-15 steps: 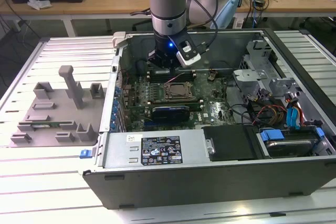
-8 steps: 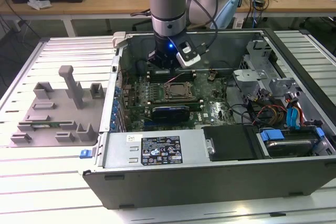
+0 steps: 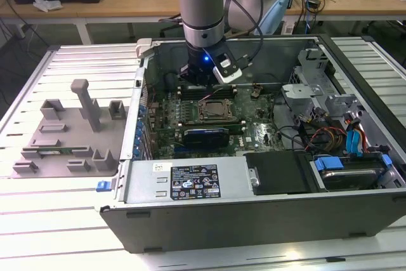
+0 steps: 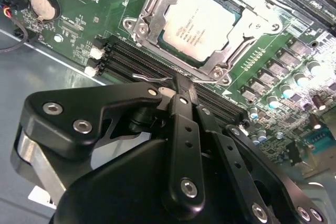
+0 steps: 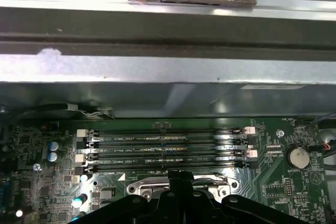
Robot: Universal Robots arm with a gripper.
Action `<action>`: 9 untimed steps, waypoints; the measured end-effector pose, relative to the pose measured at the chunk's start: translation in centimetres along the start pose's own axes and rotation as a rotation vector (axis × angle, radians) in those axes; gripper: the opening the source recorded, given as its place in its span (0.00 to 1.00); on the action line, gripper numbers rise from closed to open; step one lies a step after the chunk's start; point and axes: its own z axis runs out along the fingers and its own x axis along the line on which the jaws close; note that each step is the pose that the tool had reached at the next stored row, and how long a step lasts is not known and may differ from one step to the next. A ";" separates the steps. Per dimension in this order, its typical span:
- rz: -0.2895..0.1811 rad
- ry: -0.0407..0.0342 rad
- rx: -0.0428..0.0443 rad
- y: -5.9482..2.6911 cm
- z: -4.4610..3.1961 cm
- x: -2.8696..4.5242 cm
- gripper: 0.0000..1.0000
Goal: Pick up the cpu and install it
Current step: 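Install the first cpu locking lever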
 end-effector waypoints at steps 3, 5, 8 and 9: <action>0.000 -0.0021 -0.0009 0.29 0.33 0.04 0.11; 0.000 -0.0021 -0.0009 0.38 0.47 0.05 0.11; -0.001 -0.0029 -0.0010 0.38 0.69 -0.04 0.11; -0.001 -0.0064 -0.0010 0.35 0.84 -0.07 0.11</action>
